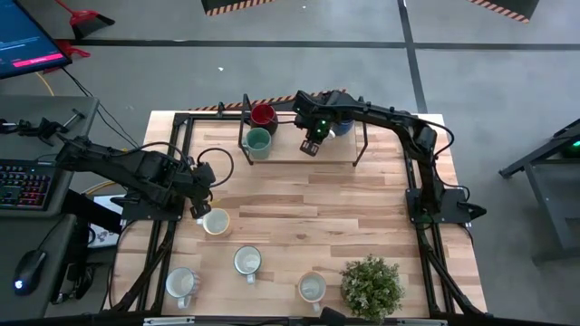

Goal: Place coffee mugs
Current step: Put the orange mug on the shelf

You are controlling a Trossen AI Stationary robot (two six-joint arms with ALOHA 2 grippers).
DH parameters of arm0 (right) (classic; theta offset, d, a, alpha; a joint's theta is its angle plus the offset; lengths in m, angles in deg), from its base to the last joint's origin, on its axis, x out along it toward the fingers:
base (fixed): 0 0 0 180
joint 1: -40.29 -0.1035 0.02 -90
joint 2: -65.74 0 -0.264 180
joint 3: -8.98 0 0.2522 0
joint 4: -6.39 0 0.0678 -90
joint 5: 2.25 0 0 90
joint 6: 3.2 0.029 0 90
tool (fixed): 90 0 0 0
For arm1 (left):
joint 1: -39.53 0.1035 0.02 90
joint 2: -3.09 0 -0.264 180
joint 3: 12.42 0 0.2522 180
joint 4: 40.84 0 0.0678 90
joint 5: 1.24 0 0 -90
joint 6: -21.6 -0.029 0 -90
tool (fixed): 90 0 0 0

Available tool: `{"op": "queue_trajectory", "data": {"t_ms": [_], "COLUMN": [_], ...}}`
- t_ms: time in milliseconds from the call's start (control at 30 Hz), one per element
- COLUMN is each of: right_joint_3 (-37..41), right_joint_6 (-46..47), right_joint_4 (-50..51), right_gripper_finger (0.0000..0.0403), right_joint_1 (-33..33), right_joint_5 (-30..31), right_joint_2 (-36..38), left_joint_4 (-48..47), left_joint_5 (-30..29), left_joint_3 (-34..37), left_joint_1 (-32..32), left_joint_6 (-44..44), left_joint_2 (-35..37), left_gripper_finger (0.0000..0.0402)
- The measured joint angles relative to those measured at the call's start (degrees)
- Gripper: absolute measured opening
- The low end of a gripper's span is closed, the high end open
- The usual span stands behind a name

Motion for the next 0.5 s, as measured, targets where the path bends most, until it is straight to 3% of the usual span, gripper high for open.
{"op": "queue_trajectory", "data": {"t_ms": [233, 500], "right_joint_3": [0.0, 0.0], "right_joint_6": [-0.6, -0.6], "right_joint_4": [4.5, 5.0], "right_gripper_finger": [0.0002, 0.0002], "right_joint_1": [-0.5, -0.1], "right_joint_5": [-0.7, 4.9], "right_joint_2": [0.2, 0.3], "left_joint_4": [0.0, 0.0], "left_joint_5": [0.0, 0.0], "left_joint_3": [0.0, 0.0], "left_joint_1": [0.0, 0.0], "left_joint_6": [0.0, 0.0], "left_joint_2": [0.0, 0.0], "left_gripper_finger": [0.0090, 0.0090]}}
